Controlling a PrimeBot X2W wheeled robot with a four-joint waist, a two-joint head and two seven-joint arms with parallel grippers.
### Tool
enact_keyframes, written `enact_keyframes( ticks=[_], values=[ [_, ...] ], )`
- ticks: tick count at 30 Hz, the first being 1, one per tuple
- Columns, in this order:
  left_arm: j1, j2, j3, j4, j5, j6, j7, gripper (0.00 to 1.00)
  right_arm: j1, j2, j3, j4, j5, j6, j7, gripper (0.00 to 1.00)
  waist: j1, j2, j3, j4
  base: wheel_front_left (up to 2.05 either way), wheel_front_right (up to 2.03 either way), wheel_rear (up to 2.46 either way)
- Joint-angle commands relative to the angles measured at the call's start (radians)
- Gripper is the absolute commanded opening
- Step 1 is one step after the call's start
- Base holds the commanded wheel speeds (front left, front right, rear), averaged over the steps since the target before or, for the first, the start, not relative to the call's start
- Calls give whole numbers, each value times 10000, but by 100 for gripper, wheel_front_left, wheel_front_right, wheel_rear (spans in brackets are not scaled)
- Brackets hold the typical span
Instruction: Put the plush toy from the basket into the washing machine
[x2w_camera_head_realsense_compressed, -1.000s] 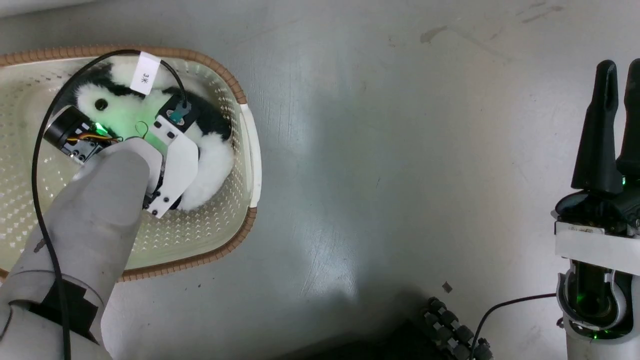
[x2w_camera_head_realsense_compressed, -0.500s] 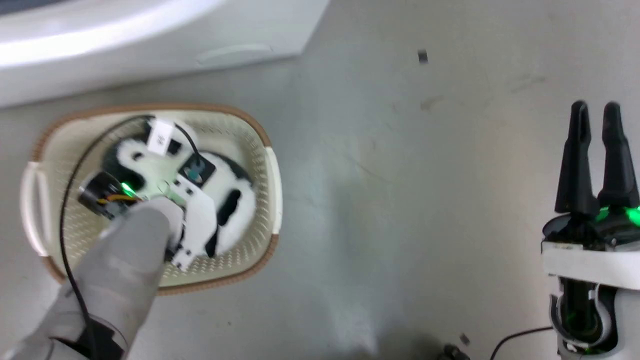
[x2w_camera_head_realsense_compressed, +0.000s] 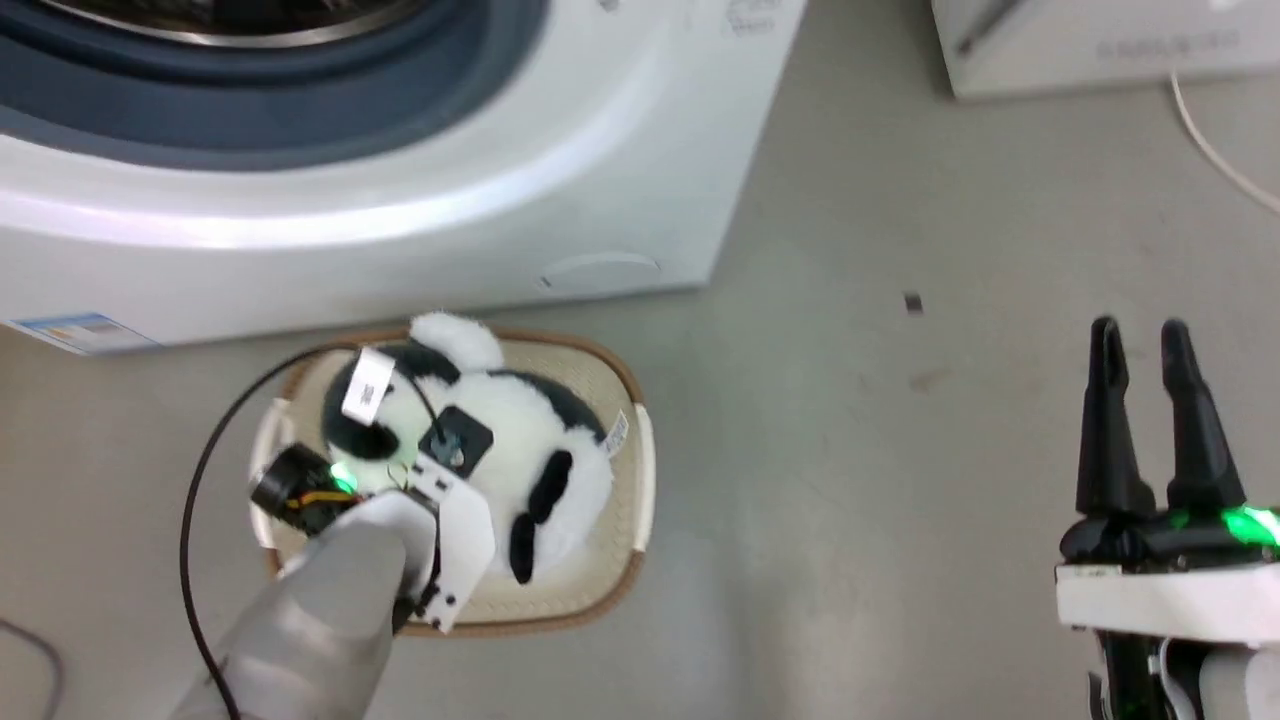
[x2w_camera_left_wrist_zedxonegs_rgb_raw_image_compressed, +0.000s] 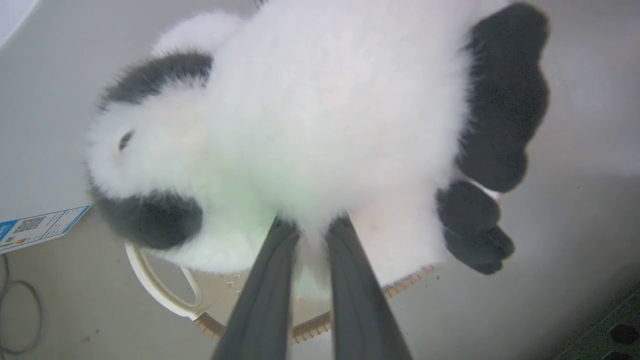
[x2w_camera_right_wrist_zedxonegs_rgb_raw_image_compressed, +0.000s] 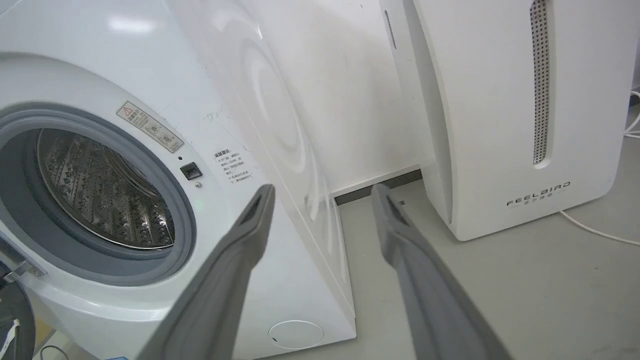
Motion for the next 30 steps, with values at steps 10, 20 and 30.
enact_keyframes(
  ticks=[10,20,30],
  values=[
    [1055,-166,588,-203,-783,553,-1986,0,931,3,-131,115,-107,-7,-44,100,1,0,-2204,1181,0,0,0],
    [1777,224,1746,-2822,-1110,1741,-2303,0,1279,3,-139,142,-294,-7,-44,100,1,0,-2817,1557,0,0,0],
    [2239,889,3371,-6249,-332,2752,-2306,0,1066,3,-52,21,-355,-7,-44,100,1,0,-2369,1510,0,0,0]
  ],
)
